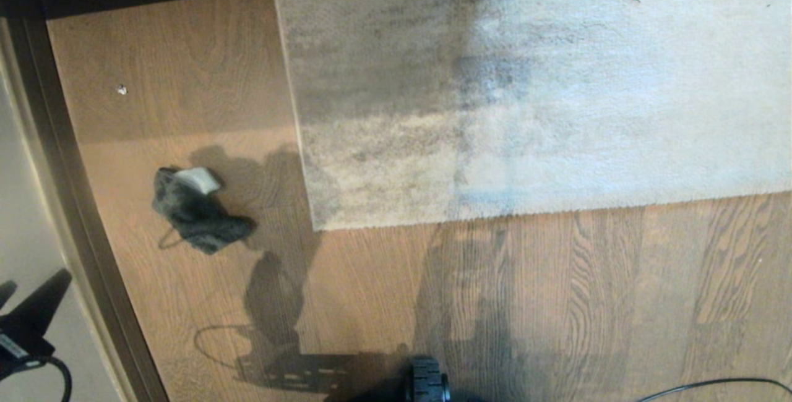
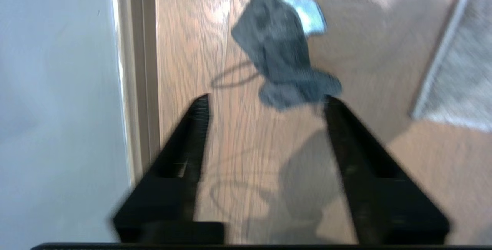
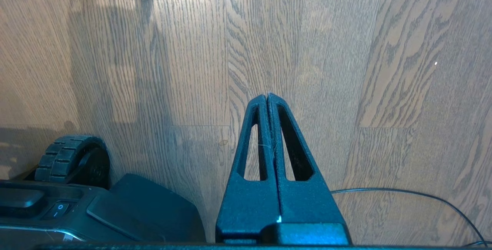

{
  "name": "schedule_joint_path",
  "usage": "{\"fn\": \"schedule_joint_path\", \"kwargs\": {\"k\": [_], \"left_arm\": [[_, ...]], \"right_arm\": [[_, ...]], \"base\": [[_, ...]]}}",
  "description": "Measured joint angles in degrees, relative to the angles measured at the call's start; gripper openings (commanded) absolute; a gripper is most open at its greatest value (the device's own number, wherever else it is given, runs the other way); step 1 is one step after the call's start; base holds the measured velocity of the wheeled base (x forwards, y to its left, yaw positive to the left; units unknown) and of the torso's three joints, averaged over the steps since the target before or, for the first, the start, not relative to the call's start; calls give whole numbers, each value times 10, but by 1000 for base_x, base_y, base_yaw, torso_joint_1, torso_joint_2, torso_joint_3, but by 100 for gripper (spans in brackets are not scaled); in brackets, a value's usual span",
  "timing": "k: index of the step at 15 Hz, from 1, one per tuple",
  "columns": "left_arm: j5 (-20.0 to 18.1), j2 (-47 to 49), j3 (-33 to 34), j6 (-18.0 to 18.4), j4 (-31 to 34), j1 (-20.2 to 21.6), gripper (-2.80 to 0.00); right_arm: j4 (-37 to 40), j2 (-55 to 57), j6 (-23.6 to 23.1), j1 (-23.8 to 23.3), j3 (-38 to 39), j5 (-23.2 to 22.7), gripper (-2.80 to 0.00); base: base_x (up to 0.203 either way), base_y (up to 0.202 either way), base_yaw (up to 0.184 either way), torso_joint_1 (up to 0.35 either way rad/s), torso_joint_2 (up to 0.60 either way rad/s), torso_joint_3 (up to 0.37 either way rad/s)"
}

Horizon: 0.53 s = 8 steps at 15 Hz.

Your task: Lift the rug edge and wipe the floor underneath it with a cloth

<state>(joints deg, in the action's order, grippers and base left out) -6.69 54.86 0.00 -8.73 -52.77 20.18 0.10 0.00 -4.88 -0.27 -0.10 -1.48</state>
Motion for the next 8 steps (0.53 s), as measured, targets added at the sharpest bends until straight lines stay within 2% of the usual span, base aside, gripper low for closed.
{"fn": "schedule_joint_path", "kwargs": {"k": [8], "left_arm": [[3, -320, -6, 2, 346, 0, -280]], "right_arm": [[0, 0, 0, 0, 0, 0, -280]], "base": [[0, 0, 0, 0, 0, 0]]}}
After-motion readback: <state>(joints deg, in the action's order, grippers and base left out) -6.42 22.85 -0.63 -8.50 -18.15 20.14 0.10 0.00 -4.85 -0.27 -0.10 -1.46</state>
